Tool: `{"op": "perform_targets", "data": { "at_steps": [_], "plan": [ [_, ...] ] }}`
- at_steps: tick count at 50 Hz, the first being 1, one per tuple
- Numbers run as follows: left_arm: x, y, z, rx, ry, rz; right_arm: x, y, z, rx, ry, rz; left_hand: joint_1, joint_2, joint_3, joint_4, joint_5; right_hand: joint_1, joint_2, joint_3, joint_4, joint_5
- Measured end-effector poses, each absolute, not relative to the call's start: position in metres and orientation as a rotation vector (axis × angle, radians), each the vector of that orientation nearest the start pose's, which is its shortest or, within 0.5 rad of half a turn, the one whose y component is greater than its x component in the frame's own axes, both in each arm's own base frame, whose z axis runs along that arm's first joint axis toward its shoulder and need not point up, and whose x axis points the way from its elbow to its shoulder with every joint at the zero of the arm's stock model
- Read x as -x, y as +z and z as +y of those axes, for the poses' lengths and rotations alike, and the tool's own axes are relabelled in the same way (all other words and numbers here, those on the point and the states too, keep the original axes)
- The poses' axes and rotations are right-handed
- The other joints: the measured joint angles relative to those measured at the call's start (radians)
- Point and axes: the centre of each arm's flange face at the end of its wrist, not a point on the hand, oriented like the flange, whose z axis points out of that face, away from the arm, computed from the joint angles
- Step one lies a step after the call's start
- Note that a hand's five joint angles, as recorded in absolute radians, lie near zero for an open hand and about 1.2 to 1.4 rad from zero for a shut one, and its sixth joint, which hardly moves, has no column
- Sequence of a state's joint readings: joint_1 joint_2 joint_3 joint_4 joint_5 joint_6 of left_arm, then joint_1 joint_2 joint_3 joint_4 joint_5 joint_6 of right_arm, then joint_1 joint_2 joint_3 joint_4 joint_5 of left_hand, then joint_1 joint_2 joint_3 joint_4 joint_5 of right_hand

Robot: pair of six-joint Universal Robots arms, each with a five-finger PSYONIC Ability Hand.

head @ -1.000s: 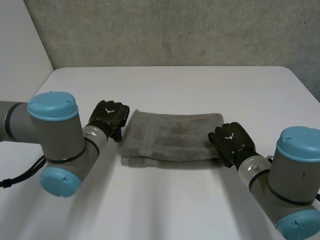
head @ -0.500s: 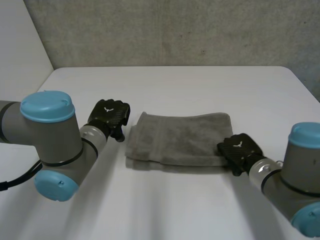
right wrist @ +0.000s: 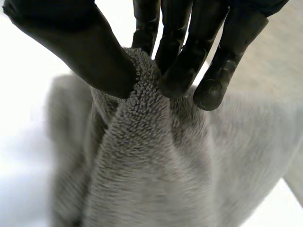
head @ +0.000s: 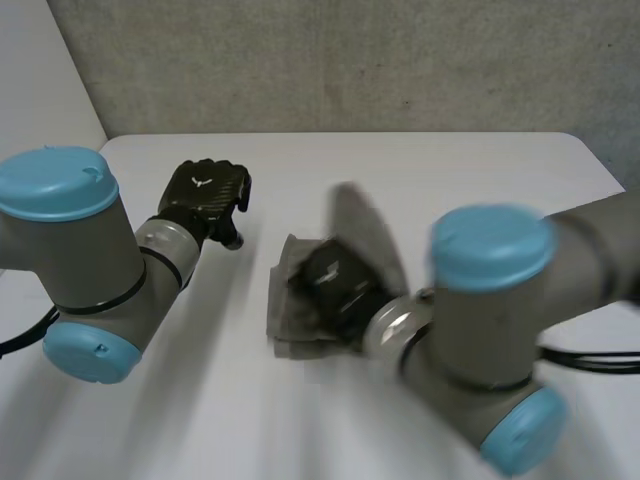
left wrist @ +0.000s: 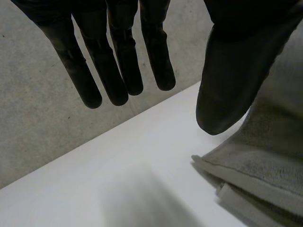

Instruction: Fold the towel.

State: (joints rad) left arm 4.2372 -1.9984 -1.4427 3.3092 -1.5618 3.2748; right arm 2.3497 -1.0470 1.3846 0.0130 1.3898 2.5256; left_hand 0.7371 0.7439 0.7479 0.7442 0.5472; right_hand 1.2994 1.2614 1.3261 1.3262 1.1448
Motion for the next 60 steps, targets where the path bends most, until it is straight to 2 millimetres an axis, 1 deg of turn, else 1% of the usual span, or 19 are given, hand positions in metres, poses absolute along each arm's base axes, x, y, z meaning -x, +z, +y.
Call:
{"op": "perform_targets", "data": {
  "at_steps": [4,7,10,14,22,25,27,29,30,31,32,33,37,41,46,47,50,54,60],
  "plan": [
    [0.293,0.215,-0.283,-0.743,-2.225,2.448,-0.391,0.159,-0.137,1.734,-1.564,1.661,0.000,-0.001,0.000,-0.001,-0.001,0.002,0.000,0.001,0.000,0.000],
    [0.293,0.215,-0.284,-0.728,-2.238,2.448,-0.397,0.146,-0.129,1.766,-1.537,1.654,0.000,-0.001,0.000,-0.001,-0.001,0.003,0.000,0.001,0.000,0.000],
    [0.293,0.215,-0.285,-0.718,-2.246,2.444,-0.401,0.140,-0.129,1.774,-1.541,1.671,0.000,-0.001,0.000,-0.001,-0.001,0.005,0.003,0.001,0.000,0.000],
    [0.292,0.215,-0.286,-0.712,-2.255,2.436,-0.403,0.143,-0.135,1.752,-1.584,1.696,0.000,-0.002,0.000,-0.001,-0.001,0.006,0.006,0.001,0.000,0.000],
    [0.292,0.218,-0.288,-0.709,-2.267,2.425,-0.403,0.161,-0.146,1.683,-1.682,1.722,0.000,-0.003,0.000,-0.001,-0.002,0.005,0.006,-0.002,-0.002,-0.002],
    [0.293,0.219,-0.288,-0.709,-2.273,2.421,-0.402,0.164,-0.148,1.657,-1.701,1.736,-0.001,-0.003,0.000,-0.002,-0.005,-0.058,-0.016,-0.083,-0.087,-0.070],
    [0.294,0.220,-0.288,-0.711,-2.279,2.419,-0.402,0.166,-0.150,1.634,-1.711,1.751,-0.001,-0.004,0.000,-0.004,-0.005,-0.311,-0.268,-0.333,-0.315,-0.318],
    [0.295,0.221,-0.288,-0.713,-2.283,2.417,-0.401,0.167,-0.152,1.610,-1.720,1.772,-0.003,-0.004,-0.003,-0.004,-0.005,-0.626,-0.581,-0.641,-0.637,-0.660],
    [0.295,0.221,-0.287,-0.714,-2.284,2.417,-0.401,0.167,-0.153,1.602,-1.722,1.779,-0.004,-0.004,-0.005,-0.004,-0.006,-0.725,-0.686,-0.722,-0.719,-0.751],
    [0.296,0.221,-0.287,-0.716,-2.285,2.417,-0.400,0.168,-0.154,1.585,-1.726,1.793,-0.005,-0.004,-0.006,-0.005,-0.006,-0.885,-0.854,-0.892,-0.886,-0.927],
    [0.296,0.221,-0.286,-0.719,-2.285,2.418,-0.400,0.169,-0.155,1.566,-1.729,1.810,-0.005,-0.004,-0.006,-0.005,-0.006,-0.973,-0.953,-1.008,-1.001,-1.038],
    [0.297,0.221,-0.286,-0.721,-2.285,2.419,-0.399,0.170,-0.156,1.545,-1.730,1.827,-0.005,-0.004,-0.006,-0.005,-0.006,-1.023,-1.005,-1.061,-1.056,-1.085],
    [0.298,0.220,-0.283,-0.728,-2.280,2.426,-0.392,0.176,-0.159,1.462,-1.724,1.890,-0.005,-0.004,-0.006,-0.005,-0.006,-1.069,-1.027,-1.086,-1.076,-1.088],
    [0.299,0.220,-0.277,-0.736,-2.277,2.440,-0.374,0.184,-0.172,1.342,-1.700,2.000,-0.005,-0.004,-0.006,-0.005,-0.006,-1.072,-1.027,-1.086,-1.076,-1.088],
    [0.302,0.222,-0.270,-0.720,-2.290,2.481,-0.342,0.193,-0.199,1.191,-1.661,2.147,-0.005,-0.004,-0.006,-0.005,-0.005,-1.072,-1.027,-1.086,-1.076,-1.088],
    [0.303,0.223,-0.268,-0.706,-2.296,2.503,-0.334,0.194,-0.206,1.157,-1.651,2.176,-0.005,-0.004,-0.006,-0.005,-0.004,-1.072,-1.027,-1.086,-1.076,-1.088],
    [0.306,0.221,-0.263,-0.667,-2.297,2.575,-0.323,0.195,-0.219,1.089,-1.629,2.210,-0.005,-0.004,-0.006,-0.005,-0.002,-1.072,-1.027,-1.086,-1.076,-1.088],
    [0.311,0.210,-0.255,-0.614,-2.245,2.710,-0.318,0.192,-0.232,0.986,-1.576,2.224,-0.005,-0.004,-0.006,-0.005,0.002,-1.072,-1.027,-1.086,-1.076,-1.088],
    [0.317,0.184,-0.248,-0.587,-2.111,2.857,-0.324,0.181,-0.242,0.859,-1.478,2.218,-0.005,-0.004,-0.006,-0.005,0.001,-1.072,-1.027,-1.086,-1.076,-1.088]
  ]
}}
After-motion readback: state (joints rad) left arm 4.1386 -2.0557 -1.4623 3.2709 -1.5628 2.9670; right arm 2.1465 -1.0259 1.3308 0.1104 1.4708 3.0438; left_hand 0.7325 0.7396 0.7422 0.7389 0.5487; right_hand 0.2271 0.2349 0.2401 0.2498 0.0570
